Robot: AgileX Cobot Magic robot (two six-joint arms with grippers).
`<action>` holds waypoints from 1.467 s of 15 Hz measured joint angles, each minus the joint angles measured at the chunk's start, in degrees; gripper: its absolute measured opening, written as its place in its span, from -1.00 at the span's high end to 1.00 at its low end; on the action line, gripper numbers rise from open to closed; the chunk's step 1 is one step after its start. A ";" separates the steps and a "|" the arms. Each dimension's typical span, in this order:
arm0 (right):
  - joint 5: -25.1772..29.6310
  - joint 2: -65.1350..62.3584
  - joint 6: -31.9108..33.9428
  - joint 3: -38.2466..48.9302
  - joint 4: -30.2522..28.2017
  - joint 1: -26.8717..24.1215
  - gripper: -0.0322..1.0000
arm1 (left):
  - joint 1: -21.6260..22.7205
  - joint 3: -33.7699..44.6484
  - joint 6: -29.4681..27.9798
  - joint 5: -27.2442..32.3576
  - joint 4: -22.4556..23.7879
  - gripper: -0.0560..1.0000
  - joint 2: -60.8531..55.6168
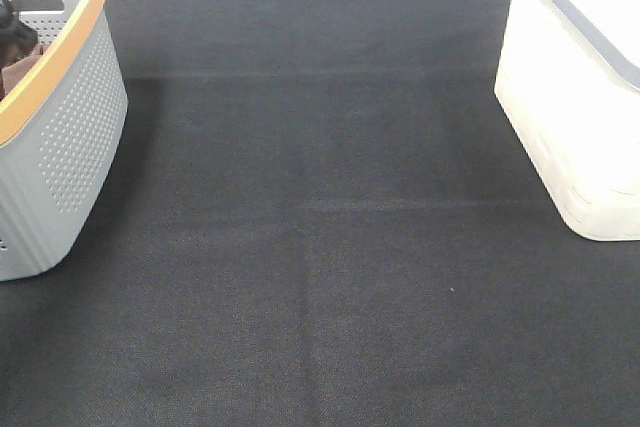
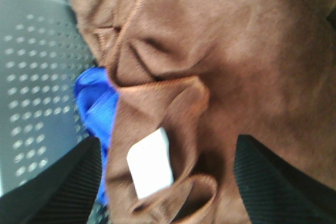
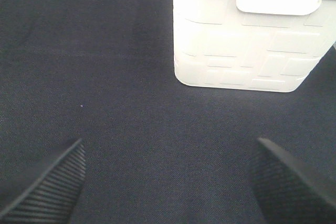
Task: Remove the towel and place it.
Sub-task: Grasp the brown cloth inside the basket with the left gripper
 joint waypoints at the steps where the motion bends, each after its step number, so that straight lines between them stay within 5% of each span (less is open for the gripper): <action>1: 0.00 0.00 0.00 0.00 0.00 0.00 -0.62 | 0.00 0.00 -0.17 -0.86 0.00 -0.40 1.09; 6: 0.00 0.00 0.00 0.00 0.00 0.00 -0.62 | 0.00 0.00 -0.23 -1.83 0.00 -0.39 3.55; 15: 0.00 0.00 0.00 0.00 0.00 0.00 -0.62 | 0.00 0.00 -2.12 -3.50 1.78 -0.03 5.21; 22: 0.00 0.00 0.00 0.00 0.00 0.00 -0.62 | 0.00 0.00 -1.60 -2.69 5.04 0.89 5.21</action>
